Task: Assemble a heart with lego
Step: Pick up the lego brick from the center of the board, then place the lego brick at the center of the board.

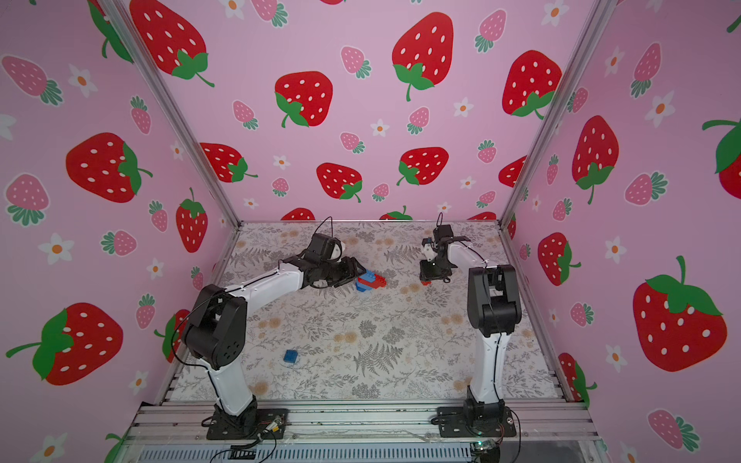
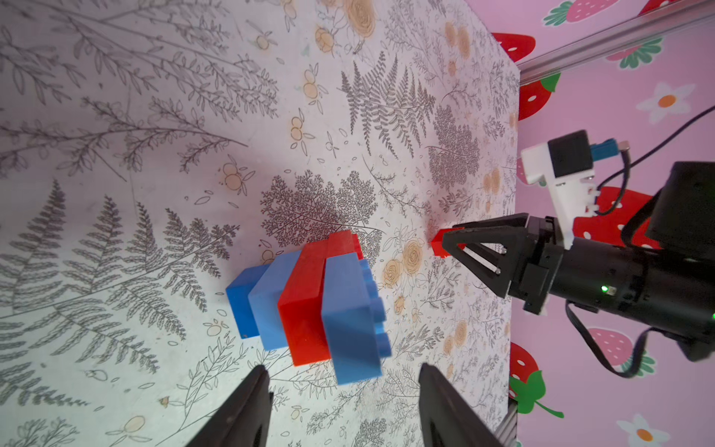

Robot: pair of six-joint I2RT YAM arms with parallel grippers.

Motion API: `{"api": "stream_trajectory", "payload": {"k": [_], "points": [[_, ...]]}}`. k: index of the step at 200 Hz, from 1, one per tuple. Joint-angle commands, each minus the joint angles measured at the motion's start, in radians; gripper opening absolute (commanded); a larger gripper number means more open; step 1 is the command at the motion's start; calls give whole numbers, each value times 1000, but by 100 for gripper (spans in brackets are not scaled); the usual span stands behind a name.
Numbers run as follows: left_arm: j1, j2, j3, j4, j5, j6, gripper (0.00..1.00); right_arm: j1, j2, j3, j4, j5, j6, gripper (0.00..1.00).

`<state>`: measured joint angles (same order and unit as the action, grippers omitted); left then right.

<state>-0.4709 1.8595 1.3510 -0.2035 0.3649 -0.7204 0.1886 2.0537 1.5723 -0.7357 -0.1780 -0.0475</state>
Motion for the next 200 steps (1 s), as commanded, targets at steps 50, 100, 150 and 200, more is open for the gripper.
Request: {"api": "stream_trajectory", "payload": {"k": [50,100,150,200], "points": [[-13,99,139,-82,-18,79,64,107,-94,-91,-422,52,191,33],[-3,91,87,-4,61,54,39,137,-22,-100,-457,98,224,35],[42,39,7,44,118,30,31,163,78,-46,-445,112,249,49],[111,18,-74,151,247,-43,21,166,44,-42,-377,76,284,70]]}}
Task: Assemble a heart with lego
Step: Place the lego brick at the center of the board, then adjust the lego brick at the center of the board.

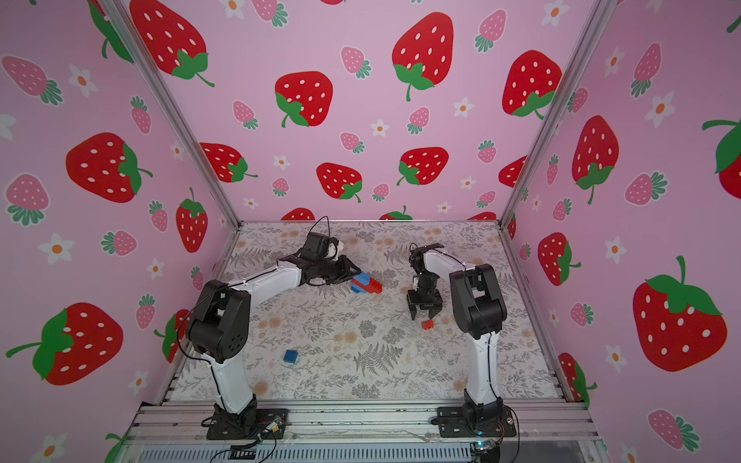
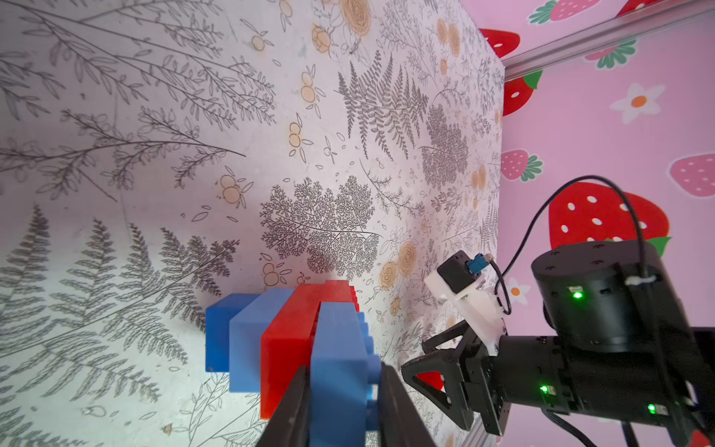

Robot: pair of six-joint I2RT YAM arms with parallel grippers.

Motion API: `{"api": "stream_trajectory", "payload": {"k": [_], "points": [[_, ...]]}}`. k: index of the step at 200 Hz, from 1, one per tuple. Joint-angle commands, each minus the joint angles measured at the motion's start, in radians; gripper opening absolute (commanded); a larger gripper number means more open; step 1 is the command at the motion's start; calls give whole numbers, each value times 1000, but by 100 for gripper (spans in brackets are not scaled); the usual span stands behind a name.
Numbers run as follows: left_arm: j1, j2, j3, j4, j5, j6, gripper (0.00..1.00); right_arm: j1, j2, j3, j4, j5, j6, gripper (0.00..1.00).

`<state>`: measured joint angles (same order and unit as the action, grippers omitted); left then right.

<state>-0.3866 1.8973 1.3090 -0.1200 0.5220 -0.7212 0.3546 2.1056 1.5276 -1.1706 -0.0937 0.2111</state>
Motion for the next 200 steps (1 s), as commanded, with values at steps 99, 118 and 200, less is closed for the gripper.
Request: {"api": "stream_trajectory", "payload": {"k": [99,118,200], "points": [[10,-38,-145,380,304,-247,18,-31,-411,-292,160,58,205,82],[9,-17,-147,381,326,-235,18,-29,-476,-365,188,33,219,79],[10,47,-173,439,363,-239,19,-30,-549,-485,129,213,309,70]]}}
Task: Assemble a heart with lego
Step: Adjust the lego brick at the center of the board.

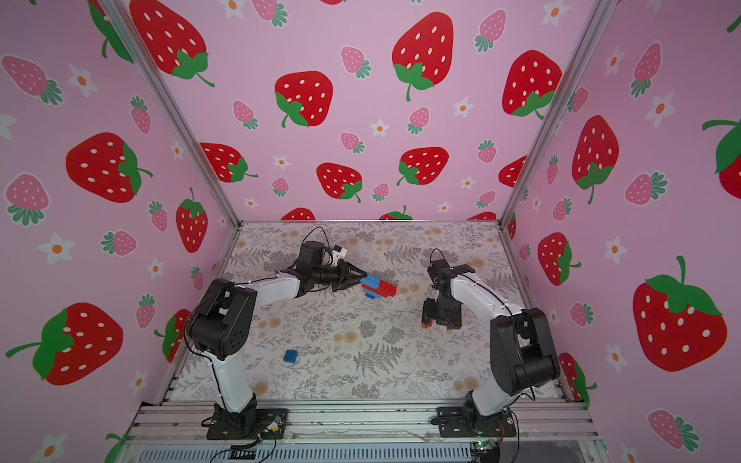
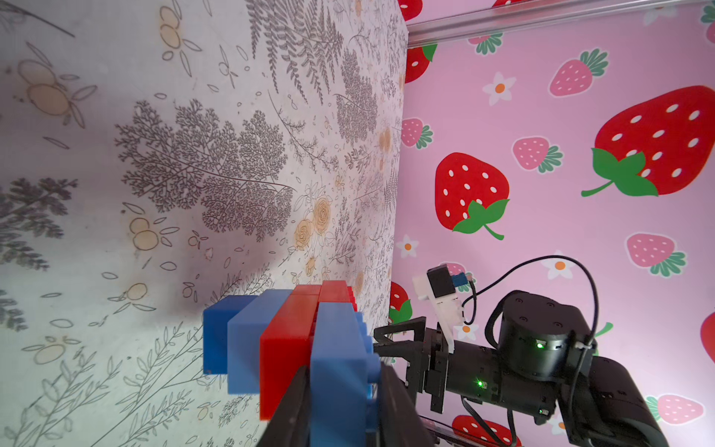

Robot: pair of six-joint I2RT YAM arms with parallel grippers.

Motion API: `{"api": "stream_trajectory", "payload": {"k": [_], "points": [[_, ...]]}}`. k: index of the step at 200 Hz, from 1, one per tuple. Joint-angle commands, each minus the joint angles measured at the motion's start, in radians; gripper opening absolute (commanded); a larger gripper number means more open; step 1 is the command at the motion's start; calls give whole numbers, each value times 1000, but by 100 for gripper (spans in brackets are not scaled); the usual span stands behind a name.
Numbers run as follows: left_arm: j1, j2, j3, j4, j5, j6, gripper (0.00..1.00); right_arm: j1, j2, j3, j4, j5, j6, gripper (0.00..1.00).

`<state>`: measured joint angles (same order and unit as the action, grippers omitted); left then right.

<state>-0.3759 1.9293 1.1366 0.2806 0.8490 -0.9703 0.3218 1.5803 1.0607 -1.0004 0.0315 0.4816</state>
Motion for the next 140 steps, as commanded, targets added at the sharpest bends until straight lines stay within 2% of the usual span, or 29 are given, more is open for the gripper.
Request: {"api": "stream_trajectory", "payload": {"k": [1,44,140], "points": [[-1,16,0,37,35,12,19,3,-23,-18,-41,87,37,70],[9,20,-15,0,20,50,23,16,59,12,8,59,17,71],[50,5,-37,-105,-20,128,37,19,202,177,16,92,-17,73]]}}
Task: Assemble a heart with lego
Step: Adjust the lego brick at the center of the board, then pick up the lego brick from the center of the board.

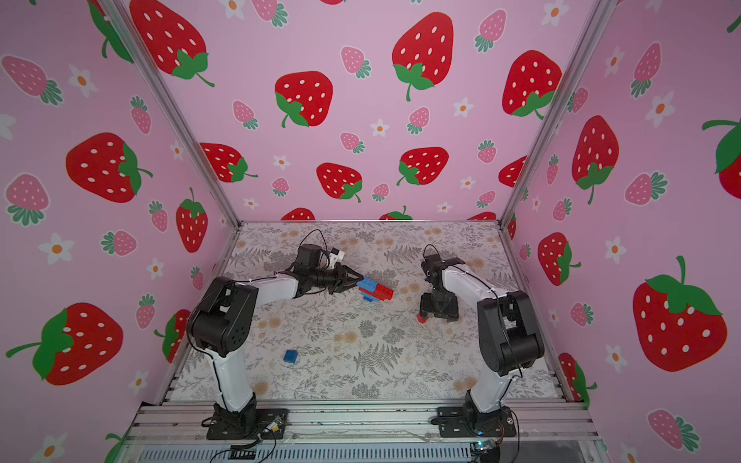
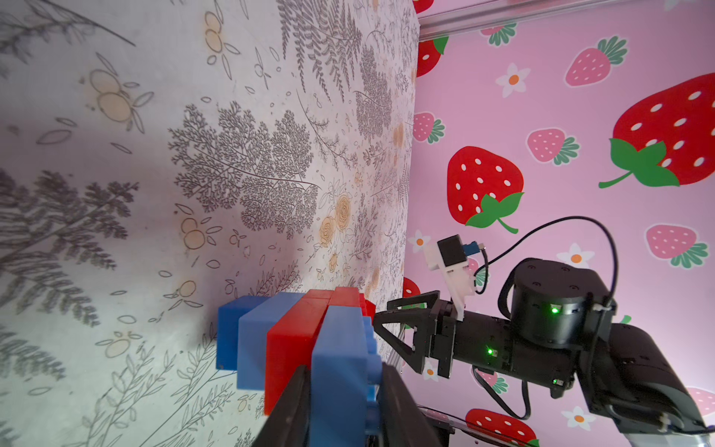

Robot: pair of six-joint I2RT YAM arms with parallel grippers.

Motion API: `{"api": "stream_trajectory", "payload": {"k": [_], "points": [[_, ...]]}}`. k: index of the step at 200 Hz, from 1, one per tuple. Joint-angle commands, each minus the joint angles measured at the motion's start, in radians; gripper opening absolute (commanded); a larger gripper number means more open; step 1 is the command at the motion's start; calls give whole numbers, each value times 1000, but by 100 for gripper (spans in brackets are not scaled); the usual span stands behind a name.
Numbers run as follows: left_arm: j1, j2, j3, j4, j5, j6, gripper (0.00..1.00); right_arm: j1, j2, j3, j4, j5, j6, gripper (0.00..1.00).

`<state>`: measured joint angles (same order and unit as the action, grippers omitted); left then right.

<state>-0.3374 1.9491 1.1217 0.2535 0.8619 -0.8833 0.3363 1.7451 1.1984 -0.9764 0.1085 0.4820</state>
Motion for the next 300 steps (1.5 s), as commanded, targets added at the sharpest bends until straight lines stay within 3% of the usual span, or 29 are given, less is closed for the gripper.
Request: {"api": "stream_trajectory", "payload": {"k": [1,156,188,215,300], "points": [[13,-15,-23,-77,-33,43,37,4,38,41,-8,14,-18,73],[20,-45,-23,-149,-81,93,47,88,169,214,-2,-53,-27,74],[16,-56,-6,-188,-95,117,50,90,59,144,81,-114,62,77],[4,-62,10,-189,-109,119,52,117,17,8,276,-225,205,76],[-16,-60,44,-243,-129,153,52,156,117,44,297,-145,241,64]]}}
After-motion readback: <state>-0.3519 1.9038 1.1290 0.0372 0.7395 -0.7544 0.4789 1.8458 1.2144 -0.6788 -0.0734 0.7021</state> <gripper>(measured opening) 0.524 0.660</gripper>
